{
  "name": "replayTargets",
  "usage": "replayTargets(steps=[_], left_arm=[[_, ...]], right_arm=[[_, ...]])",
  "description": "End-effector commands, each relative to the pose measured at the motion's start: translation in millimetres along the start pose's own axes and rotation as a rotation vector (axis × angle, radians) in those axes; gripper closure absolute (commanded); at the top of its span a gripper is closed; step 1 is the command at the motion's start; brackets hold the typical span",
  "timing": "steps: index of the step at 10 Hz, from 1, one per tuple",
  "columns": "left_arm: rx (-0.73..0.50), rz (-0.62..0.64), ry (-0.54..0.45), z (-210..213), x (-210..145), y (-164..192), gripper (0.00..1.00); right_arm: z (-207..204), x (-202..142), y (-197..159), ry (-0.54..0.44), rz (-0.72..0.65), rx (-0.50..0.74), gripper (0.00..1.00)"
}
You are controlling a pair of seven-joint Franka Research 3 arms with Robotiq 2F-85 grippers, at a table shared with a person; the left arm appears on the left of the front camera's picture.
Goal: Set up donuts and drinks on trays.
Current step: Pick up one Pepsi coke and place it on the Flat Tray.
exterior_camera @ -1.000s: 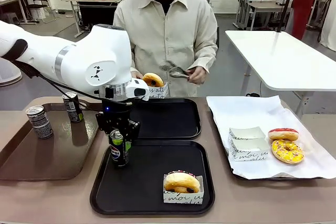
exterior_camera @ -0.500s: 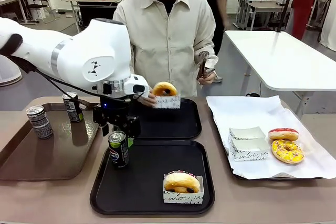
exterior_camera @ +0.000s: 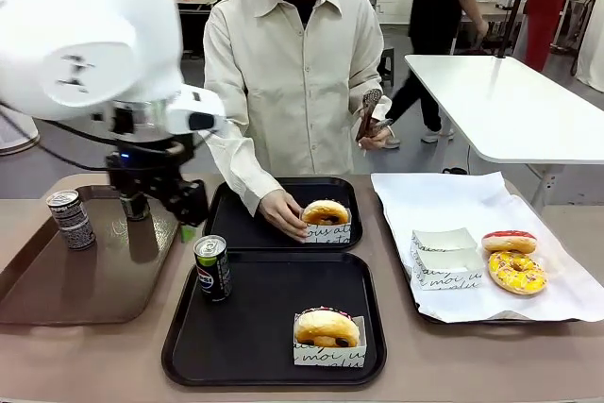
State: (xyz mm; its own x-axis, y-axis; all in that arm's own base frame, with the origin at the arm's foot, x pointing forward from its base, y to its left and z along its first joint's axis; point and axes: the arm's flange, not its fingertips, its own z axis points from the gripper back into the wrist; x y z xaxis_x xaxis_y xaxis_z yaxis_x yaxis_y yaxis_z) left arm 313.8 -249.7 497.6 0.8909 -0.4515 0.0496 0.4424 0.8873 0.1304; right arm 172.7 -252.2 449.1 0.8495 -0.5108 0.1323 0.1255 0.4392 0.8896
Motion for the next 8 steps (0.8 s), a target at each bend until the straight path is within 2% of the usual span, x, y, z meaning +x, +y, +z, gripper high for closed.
replayTargets(steps=[1, 4, 6, 8], left_arm=[[-0.028, 0.023, -0.045, 7.8, -35.9, 29.6, 0.00], [-0.059, 0.102, -0.072, 21.3, -50.7, 88.8, 0.00], [-0.094, 0.158, -0.086, 19.5, -42.8, 122.6, 0.00], [-0.123, 0.193, -0.095, 11.5, -32.6, 138.7, 0.00]], right_arm=[[1.2, 0.5, -0.4, 0.000, 0.011, 0.019, 0.00], [1.2, 0.5, -0.4, 0.000, 0.011, 0.019, 0.00], [1.2, 0.5, -0.4, 0.000, 0.011, 0.019, 0.00], [1.2, 0.5, -0.4, 0.000, 0.011, 0.019, 0.00]])
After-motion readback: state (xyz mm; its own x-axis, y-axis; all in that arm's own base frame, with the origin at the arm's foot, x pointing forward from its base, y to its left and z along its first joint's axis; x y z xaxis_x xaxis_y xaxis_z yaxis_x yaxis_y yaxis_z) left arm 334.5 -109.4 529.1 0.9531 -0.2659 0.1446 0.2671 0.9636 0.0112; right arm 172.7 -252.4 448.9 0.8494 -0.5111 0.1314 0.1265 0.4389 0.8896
